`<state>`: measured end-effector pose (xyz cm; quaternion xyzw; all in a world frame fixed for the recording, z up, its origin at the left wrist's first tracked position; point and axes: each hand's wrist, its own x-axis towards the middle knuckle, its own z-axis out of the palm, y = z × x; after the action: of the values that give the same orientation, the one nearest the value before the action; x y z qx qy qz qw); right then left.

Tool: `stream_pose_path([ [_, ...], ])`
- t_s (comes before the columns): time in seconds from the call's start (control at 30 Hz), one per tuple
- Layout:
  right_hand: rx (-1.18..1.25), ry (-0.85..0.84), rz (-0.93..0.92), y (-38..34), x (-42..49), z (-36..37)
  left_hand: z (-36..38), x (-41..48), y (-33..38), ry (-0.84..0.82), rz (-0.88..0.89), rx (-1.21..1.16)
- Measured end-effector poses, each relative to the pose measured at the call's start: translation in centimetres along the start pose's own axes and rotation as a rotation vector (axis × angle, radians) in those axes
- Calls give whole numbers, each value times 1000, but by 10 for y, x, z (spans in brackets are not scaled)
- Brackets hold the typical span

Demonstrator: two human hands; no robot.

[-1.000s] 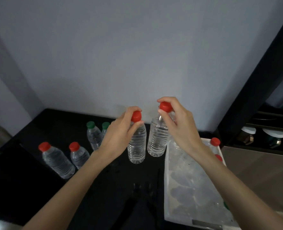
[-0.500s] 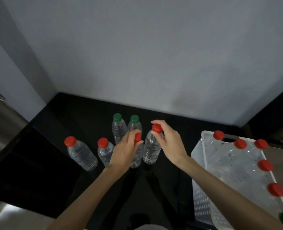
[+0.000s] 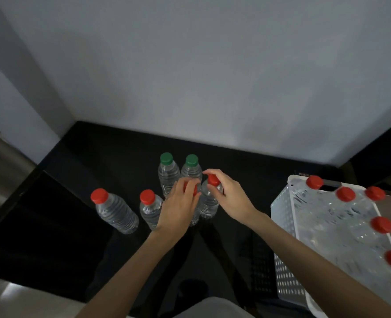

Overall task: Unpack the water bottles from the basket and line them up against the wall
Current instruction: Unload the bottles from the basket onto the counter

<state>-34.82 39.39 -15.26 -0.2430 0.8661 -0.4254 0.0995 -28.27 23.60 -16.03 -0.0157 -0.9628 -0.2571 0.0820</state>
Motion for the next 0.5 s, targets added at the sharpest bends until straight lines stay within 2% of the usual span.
stream_pose_path([
  [0.1, 37, -92, 32, -2, -5, -8, -2, 0, 9, 84, 33, 30],
  [0.17, 19, -71, 23, -2, -13, -20, -8, 2, 20, 127, 69, 26],
  [0.37, -162, 216, -34, 6, -53, -86, -30, 16, 86, 157, 193, -72],
  [0.5, -256, 400, 61, 21, -91, -138, -14, 35, 136, 121, 293, -137],
])
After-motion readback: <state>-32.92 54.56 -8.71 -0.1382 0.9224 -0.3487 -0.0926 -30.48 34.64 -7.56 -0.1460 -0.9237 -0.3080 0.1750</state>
